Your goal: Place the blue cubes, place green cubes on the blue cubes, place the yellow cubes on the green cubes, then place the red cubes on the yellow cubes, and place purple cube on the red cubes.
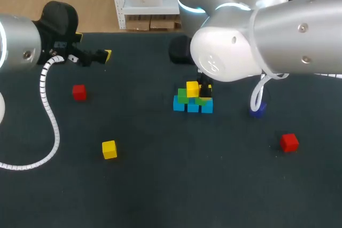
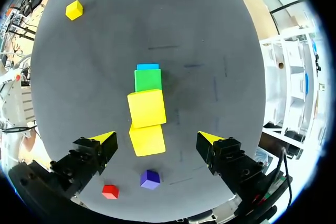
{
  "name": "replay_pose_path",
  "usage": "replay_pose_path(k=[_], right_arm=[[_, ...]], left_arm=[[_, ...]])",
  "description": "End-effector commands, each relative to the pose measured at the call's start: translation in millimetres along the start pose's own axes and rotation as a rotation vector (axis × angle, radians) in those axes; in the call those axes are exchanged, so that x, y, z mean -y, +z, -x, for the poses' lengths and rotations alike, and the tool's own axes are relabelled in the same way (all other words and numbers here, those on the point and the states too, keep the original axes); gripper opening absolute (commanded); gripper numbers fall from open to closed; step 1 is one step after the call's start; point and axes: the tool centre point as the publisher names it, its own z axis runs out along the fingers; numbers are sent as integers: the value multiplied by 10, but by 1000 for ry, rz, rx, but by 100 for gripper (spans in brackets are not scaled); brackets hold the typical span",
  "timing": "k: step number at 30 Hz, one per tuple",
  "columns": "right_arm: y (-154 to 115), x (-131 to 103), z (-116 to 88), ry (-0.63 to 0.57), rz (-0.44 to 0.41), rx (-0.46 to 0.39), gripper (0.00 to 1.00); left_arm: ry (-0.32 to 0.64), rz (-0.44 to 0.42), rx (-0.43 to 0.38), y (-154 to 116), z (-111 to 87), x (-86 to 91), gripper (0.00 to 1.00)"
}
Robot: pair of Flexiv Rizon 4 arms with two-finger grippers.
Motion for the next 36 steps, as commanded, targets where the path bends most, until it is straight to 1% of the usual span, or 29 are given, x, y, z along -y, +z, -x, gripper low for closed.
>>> replay_pose_path(k=[1,36], right_arm=[[11,17,10,2,1,0,100],[38,114,37,28,-20,0,100]], left_arm=[[1,-7,3,-2,-7,-16,100],[1,-7,3,-2,-7,-16,100]])
